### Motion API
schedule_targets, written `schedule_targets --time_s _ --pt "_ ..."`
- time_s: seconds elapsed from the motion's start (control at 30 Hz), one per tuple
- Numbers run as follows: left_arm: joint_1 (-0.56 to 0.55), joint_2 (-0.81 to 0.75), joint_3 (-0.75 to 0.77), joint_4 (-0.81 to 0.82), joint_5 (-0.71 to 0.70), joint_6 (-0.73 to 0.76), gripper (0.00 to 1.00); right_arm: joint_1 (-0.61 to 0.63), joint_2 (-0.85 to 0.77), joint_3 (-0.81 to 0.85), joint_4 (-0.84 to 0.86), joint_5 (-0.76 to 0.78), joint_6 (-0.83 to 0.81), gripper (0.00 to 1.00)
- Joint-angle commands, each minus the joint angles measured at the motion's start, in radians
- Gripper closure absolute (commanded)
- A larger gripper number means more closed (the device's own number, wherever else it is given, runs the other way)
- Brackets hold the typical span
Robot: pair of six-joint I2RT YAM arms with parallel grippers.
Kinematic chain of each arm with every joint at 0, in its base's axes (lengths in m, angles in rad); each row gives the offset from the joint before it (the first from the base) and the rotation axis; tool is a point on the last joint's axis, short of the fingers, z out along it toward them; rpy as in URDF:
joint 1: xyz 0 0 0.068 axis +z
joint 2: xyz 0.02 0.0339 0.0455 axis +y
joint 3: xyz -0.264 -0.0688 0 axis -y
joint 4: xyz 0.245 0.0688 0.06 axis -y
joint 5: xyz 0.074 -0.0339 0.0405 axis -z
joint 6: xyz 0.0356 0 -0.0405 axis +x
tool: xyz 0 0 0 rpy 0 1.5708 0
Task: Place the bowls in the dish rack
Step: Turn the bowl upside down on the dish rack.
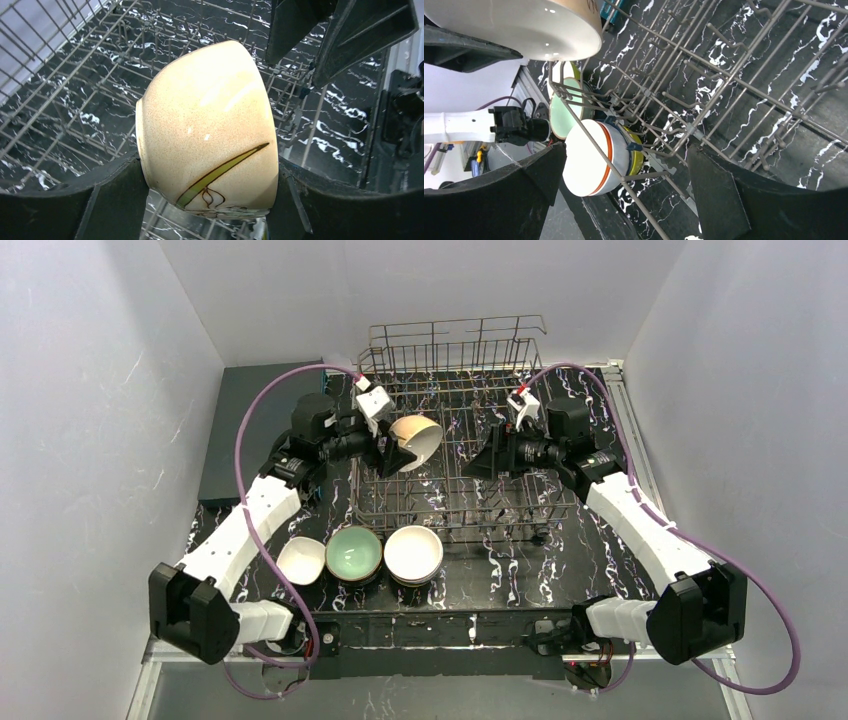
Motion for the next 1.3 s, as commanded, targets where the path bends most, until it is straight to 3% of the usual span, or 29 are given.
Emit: schedule_targets --time_s 0.0,0.47,0.83,1.27 --pt "-0.004 0.030 0.087 0.052 0.106 0.178 1.00 -0.012 -0.032 0.015 -0.038 0.019 -0.048 0.01" --pt "-0.028 0.176 0.143 0.051 0.209 0.383 1.00 -0.015 -0.043 0.015 -0.111 0.097 -0.094 0.01" --pt "-0.034 0.117 0.049 0.052 0.193 0.485 1.00 -0.016 -0.054 0.034 -0.146 0.195 -0.107 0.01" --pt "-0.036 0.091 -0.009 0.007 0.240 0.584 1.00 -0.015 -0.047 0.036 -0.156 0.194 -0.105 0.01"
